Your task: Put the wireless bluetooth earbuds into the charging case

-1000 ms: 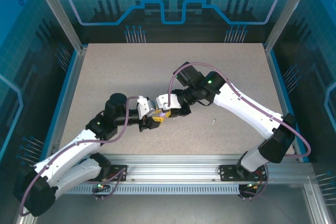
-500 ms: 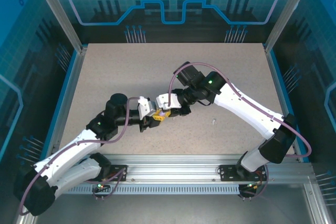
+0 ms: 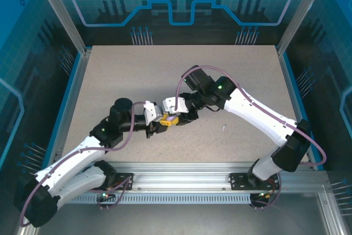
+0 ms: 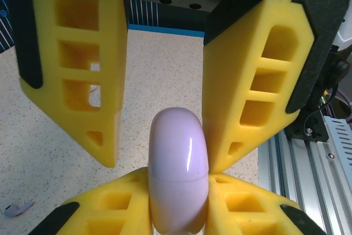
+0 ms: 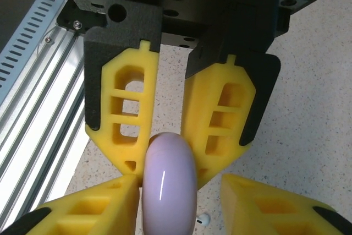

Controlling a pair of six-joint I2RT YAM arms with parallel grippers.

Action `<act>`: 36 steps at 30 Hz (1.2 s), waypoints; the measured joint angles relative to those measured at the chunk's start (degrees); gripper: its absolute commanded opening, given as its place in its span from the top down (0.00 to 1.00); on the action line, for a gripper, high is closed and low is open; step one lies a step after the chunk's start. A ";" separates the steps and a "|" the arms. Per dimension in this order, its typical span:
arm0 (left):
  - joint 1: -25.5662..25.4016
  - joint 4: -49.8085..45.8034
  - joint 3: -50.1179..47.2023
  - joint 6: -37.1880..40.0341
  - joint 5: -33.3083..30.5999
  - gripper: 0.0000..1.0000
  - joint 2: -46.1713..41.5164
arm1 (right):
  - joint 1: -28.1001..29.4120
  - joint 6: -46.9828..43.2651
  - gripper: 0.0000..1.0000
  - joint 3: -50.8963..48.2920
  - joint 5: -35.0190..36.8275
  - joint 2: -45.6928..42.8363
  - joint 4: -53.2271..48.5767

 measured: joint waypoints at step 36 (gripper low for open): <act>0.00 3.08 -0.52 -1.57 -1.05 0.75 -0.90 | -6.99 8.17 0.56 -6.86 -2.93 -8.52 10.88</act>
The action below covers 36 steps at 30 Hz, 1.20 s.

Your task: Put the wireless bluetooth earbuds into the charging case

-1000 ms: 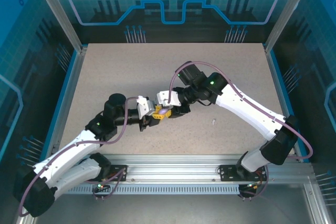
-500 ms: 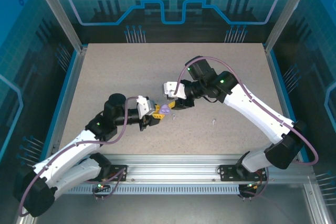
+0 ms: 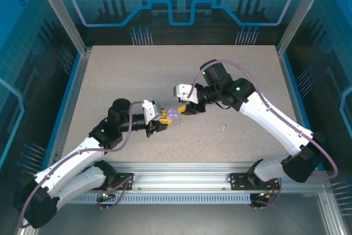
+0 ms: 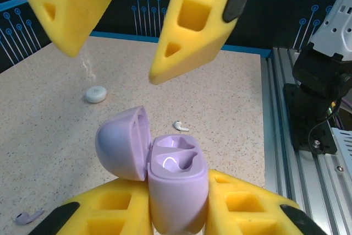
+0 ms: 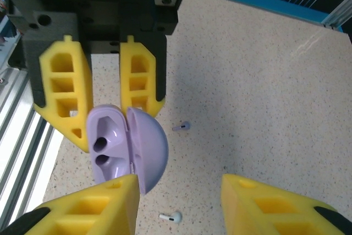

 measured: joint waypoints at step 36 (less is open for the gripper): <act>12.46 1.55 -13.75 -16.55 -28.02 0.76 -26.43 | 8.02 65.37 0.62 4.70 21.00 20.92 3.76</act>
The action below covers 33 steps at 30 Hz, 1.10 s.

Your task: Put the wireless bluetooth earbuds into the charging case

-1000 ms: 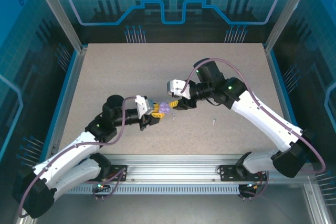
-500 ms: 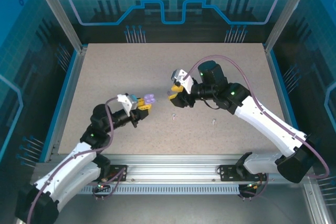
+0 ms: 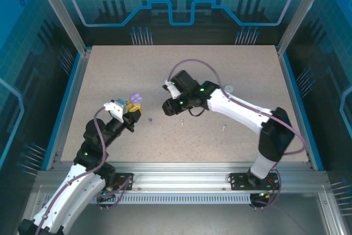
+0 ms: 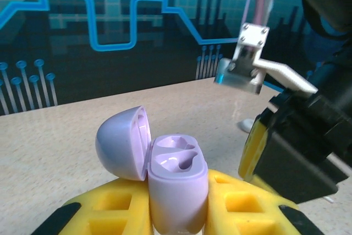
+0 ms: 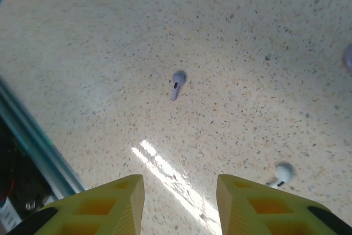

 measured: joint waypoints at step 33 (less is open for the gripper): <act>0.00 -6.14 0.79 0.20 -4.24 0.75 -0.52 | 4.85 8.55 0.73 24.76 1.64 32.81 -5.75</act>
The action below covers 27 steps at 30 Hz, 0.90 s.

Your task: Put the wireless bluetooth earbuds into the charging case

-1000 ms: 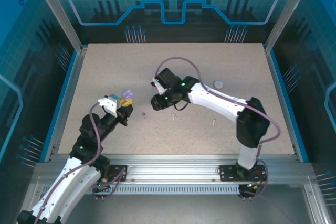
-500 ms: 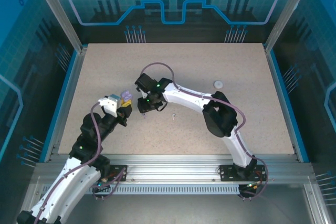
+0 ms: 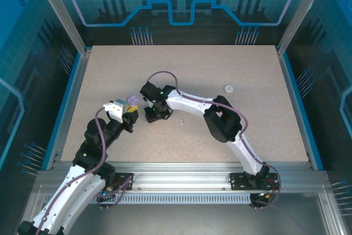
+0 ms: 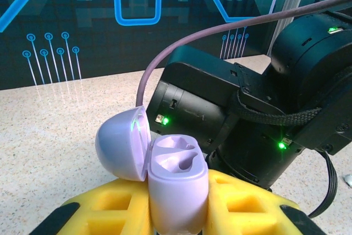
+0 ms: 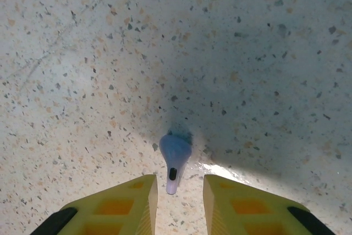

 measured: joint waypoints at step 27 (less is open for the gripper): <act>0.00 0.02 0.00 0.00 0.00 0.74 -0.15 | 1.36 1.20 0.77 5.68 3.78 5.01 -2.14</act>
